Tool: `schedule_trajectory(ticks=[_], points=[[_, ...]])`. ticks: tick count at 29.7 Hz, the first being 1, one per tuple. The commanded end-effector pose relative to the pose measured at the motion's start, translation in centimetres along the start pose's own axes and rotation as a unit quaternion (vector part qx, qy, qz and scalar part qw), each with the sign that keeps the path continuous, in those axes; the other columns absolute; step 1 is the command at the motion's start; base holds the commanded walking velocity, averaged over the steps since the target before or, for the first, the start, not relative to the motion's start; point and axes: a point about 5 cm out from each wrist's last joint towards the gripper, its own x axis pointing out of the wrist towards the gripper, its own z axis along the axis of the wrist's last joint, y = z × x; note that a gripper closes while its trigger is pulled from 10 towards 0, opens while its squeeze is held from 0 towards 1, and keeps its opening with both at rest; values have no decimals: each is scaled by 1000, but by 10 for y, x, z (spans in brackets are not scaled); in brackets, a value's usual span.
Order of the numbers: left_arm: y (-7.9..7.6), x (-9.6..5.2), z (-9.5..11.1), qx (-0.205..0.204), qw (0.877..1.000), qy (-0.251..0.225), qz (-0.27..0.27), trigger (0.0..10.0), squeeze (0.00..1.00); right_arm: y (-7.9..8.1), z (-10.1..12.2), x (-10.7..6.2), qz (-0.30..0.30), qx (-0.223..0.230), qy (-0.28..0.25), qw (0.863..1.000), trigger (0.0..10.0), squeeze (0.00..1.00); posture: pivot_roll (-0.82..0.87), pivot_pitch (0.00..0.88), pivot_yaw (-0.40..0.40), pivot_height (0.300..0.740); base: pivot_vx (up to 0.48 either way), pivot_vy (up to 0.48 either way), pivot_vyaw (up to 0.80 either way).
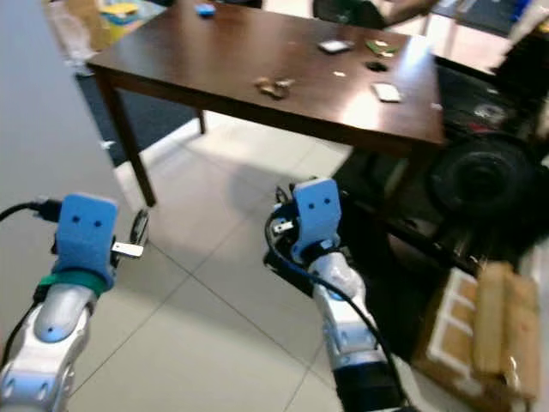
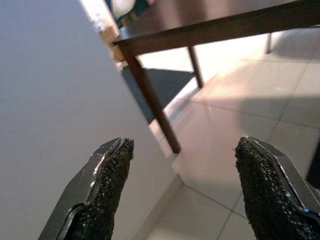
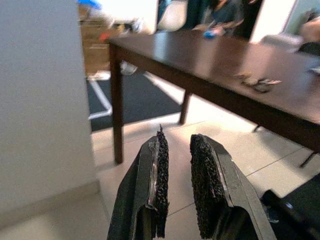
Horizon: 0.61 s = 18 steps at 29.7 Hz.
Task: Hang keys on a hook
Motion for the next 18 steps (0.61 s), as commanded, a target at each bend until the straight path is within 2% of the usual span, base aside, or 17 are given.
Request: schedule_trajectory(ticks=[1,5,18], points=[[-7,-1,-1,2,1000,0,-10,10000,0,-9,-6,-4,-14,-5,14,1000,10000,0,-44,84,69,740,450,0,0],[-8,0,0,2,1000,-3,-11,10000,0,-10,-5,-4,-15,-5,13,1000,10000,0,-46,83,69,740,453,0,0],[-9,1,0,-2,1000,-13,-12,10000,0,-12,-7,-4,-16,0,11,1000,10000,0,-46,83,69,740,448,0,-800]])
